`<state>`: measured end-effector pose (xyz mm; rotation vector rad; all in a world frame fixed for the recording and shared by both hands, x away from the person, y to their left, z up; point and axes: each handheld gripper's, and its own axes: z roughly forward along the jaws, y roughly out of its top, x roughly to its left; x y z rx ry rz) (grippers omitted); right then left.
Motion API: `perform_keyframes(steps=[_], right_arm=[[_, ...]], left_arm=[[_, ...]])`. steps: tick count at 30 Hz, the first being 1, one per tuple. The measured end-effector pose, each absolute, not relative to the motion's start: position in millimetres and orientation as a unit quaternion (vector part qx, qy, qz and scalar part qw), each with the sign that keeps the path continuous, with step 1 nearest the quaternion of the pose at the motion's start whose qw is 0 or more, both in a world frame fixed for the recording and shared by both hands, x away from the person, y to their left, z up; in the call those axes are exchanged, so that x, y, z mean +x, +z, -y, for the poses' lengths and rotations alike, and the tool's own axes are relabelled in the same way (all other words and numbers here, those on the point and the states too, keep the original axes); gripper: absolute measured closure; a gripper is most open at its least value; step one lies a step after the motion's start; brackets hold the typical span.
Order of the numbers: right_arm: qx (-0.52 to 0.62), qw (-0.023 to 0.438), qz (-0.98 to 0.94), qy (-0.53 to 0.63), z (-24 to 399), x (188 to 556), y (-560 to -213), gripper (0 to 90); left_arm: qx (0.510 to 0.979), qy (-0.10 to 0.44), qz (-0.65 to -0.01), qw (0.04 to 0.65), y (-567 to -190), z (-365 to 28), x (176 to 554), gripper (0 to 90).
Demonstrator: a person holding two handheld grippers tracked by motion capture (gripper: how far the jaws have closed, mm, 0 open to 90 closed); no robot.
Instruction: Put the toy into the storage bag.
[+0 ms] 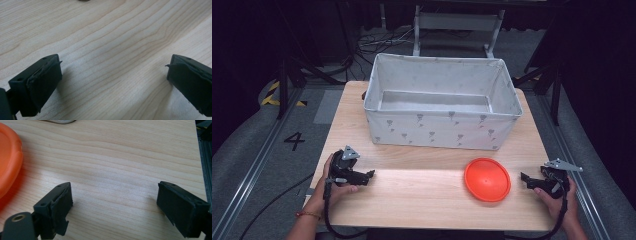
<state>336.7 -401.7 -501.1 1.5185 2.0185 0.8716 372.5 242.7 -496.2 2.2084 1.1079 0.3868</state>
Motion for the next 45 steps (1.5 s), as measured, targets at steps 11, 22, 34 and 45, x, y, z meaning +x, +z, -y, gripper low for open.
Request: perform_keyframes(steps=[11, 22, 34, 45], right_arm=[[0.544, 0.227, -0.741, 0.321, 404, 337, -501, 13.8], [0.534, 0.233, -0.737, 0.341, 404, 331, -490, 19.5], [0.503, 0.212, -0.747, 0.379, 385, 325, -471, 19.8], [0.455, 0.181, -0.782, 0.385, 354, 328, -469, 20.5]], left_arm=[[0.847, 0.142, -0.401, 0.318, -496, -248, 371, 0.2], [0.847, 0.14, -0.402, 0.318, -496, -249, 370, 0.4], [0.847, 0.14, -0.402, 0.318, -496, -249, 370, 0.4], [0.847, 0.14, -0.402, 0.318, -496, -249, 370, 0.4]])
